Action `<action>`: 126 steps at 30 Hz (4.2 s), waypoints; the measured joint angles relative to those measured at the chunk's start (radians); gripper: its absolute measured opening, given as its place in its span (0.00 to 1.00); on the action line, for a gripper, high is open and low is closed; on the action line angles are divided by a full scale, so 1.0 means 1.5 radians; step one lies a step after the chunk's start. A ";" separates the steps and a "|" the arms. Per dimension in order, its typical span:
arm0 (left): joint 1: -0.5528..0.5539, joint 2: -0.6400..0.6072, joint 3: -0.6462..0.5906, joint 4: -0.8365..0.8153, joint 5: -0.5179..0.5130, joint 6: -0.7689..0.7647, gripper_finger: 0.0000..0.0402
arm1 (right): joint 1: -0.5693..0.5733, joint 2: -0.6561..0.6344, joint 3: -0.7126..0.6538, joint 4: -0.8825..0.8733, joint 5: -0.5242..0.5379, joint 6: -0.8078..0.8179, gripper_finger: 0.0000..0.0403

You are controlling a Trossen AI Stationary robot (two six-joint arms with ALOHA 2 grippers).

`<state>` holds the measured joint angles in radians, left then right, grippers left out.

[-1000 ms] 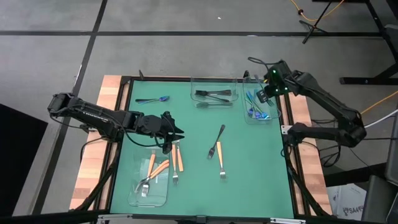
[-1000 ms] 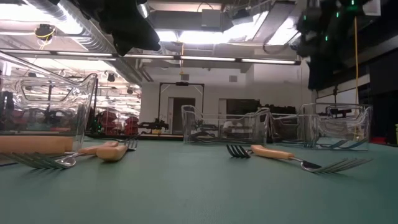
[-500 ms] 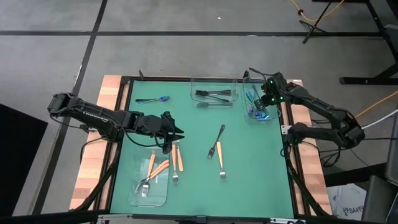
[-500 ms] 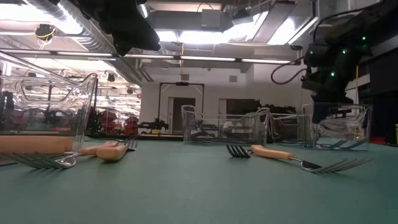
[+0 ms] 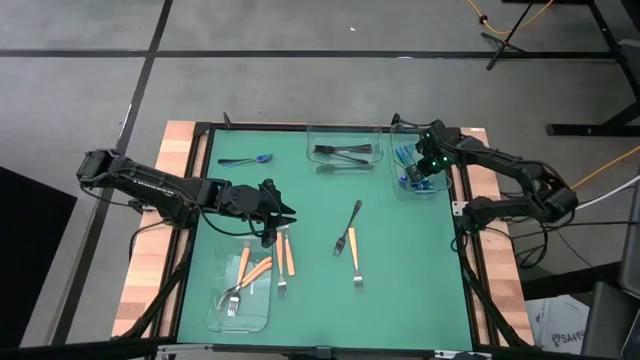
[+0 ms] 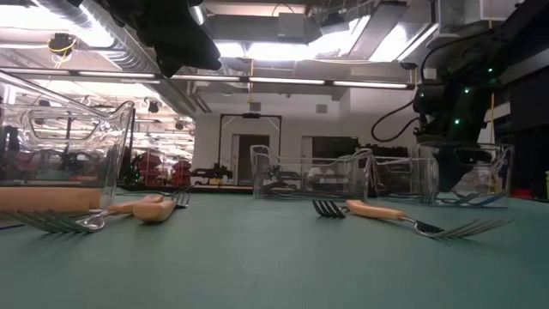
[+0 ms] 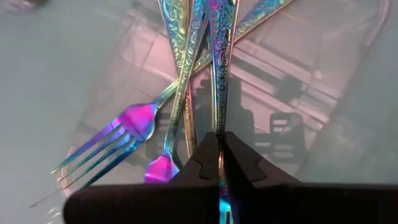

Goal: Sort silverware by color (type)
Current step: Put the blue fork into the top right transparent bin

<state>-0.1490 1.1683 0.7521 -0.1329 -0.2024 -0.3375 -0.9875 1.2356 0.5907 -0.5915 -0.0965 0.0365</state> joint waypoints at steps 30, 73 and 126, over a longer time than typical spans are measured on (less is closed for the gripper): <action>0.001 0.000 0.000 0.000 -0.049 -0.030 0.25 | 0.000 -0.001 0.001 0.003 0.000 0.005 0.16; 0.586 0.003 0.000 -0.310 0.009 0.162 0.25 | 0.000 -0.001 0.001 0.003 0.000 0.005 0.16; 0.676 0.255 0.000 -0.262 0.009 0.285 0.25 | 0.000 -0.001 0.001 0.003 -0.001 0.005 0.16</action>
<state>0.8658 1.5513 0.7521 -0.5261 -0.1888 0.0902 -0.9874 1.2339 0.5922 -0.5874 -0.0975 0.0433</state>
